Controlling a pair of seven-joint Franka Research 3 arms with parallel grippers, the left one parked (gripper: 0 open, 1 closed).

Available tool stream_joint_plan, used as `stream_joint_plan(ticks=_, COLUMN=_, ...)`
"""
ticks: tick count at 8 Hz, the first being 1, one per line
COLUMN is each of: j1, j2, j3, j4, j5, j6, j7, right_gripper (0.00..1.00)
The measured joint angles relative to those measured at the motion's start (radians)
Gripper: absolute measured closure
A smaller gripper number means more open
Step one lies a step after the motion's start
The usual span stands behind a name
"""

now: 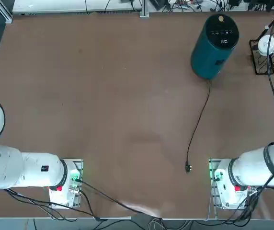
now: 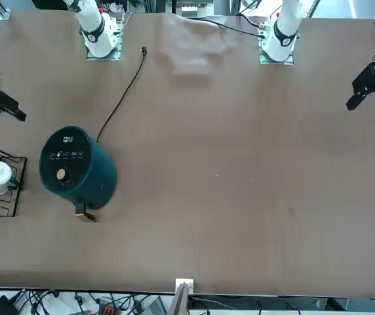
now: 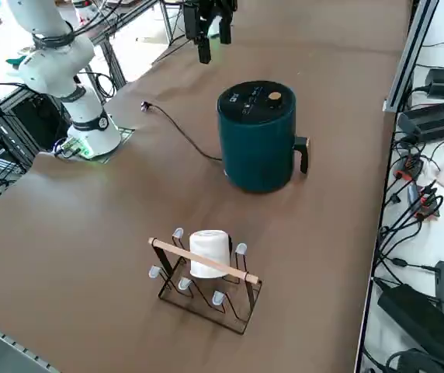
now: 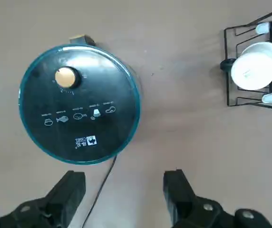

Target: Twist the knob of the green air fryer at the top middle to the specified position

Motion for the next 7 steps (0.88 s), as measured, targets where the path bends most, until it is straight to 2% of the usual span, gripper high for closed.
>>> stream_joint_plan(ticks=2, j1=0.009, j2=0.032, j3=0.001, j4=-0.011, j5=0.000, j6=0.012, j7=-0.001, right_gripper=0.00)
stream_joint_plan(ticks=7, j1=0.088, j2=0.122, j3=0.006, j4=-0.056, j5=0.000, j6=0.237, j7=-0.023, right_gripper=0.00)
